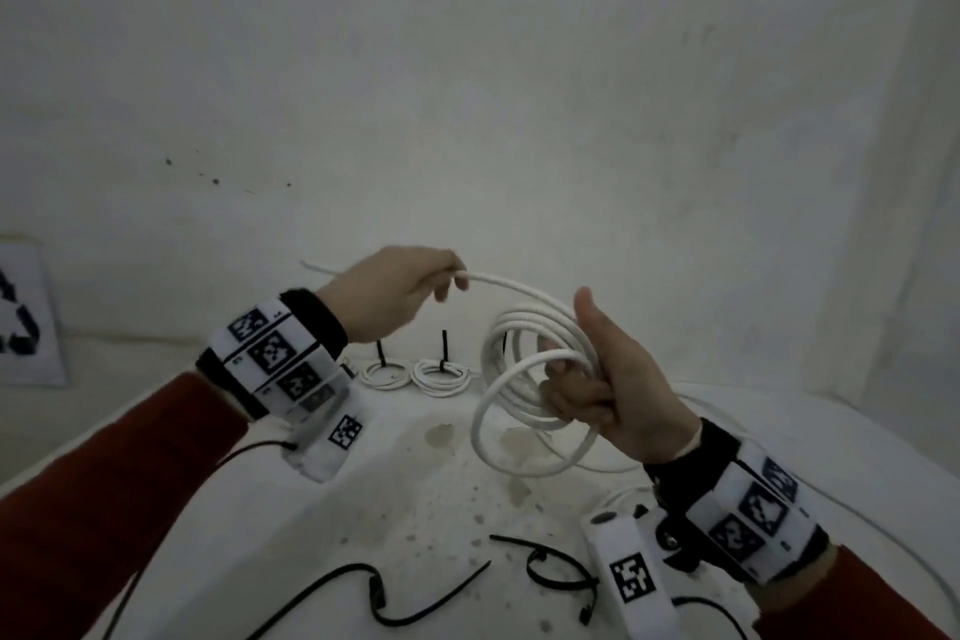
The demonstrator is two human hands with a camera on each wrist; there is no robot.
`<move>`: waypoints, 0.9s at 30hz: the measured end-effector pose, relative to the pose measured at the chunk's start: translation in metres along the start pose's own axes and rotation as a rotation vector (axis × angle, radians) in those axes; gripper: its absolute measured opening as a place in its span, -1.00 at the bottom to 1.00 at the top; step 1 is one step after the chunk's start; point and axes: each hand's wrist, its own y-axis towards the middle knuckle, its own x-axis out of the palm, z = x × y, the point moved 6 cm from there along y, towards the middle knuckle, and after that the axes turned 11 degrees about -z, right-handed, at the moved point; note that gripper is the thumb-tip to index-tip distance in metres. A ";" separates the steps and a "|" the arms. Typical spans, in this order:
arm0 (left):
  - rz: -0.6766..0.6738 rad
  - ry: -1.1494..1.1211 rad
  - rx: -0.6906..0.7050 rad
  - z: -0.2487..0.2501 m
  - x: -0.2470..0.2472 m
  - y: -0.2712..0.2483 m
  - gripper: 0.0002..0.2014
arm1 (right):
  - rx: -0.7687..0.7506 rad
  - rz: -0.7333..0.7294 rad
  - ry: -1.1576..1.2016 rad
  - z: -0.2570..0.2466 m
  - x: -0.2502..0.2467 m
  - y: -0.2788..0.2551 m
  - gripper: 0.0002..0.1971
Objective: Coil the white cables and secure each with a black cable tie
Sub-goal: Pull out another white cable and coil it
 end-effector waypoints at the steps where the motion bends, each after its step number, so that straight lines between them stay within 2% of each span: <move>1: -0.018 -0.137 -0.007 0.000 0.007 -0.003 -0.74 | -0.028 0.073 -0.051 -0.006 -0.001 0.000 -0.37; 4: -0.066 -0.459 0.022 0.011 0.021 -0.014 -0.25 | -0.074 0.202 -0.117 -0.017 0.000 0.006 -0.48; 5: -0.090 -0.510 0.049 0.018 0.025 -0.017 -0.14 | -0.066 0.226 -0.112 -0.017 0.000 0.010 -0.48; 6: -0.105 -0.532 0.074 0.024 0.029 -0.019 -0.10 | -0.056 0.239 -0.107 -0.017 0.000 0.013 -0.48; 8: -0.050 -0.543 0.091 0.031 0.032 -0.019 -0.21 | -0.043 0.241 -0.095 -0.016 0.002 0.018 -0.47; 10: 0.081 -0.598 0.077 0.029 0.027 -0.017 -0.48 | -0.033 0.210 -0.074 -0.013 0.005 0.021 -0.45; 12: 0.138 -0.708 0.067 0.025 0.024 -0.016 -0.63 | -0.039 0.156 -0.082 -0.012 0.008 0.021 -0.45; 13: 0.139 -0.759 0.070 0.024 0.025 -0.015 -0.66 | -0.056 0.142 -0.118 -0.012 0.009 0.021 -0.48; 16: 0.114 -0.853 0.109 0.027 0.025 -0.014 -0.78 | -0.098 0.166 -0.282 -0.016 0.008 0.019 -0.74; 19: 0.066 -0.834 0.148 0.032 0.028 -0.012 -0.84 | -0.119 0.238 -0.267 -0.016 0.003 0.018 -0.72; 21: 0.045 -0.820 0.173 0.034 0.030 -0.011 -0.84 | -0.158 0.288 -0.282 -0.019 0.003 0.017 -0.78; 27: 0.081 -0.901 0.193 0.041 0.033 -0.009 -0.79 | -0.268 0.494 -0.505 -0.030 0.001 0.007 -0.71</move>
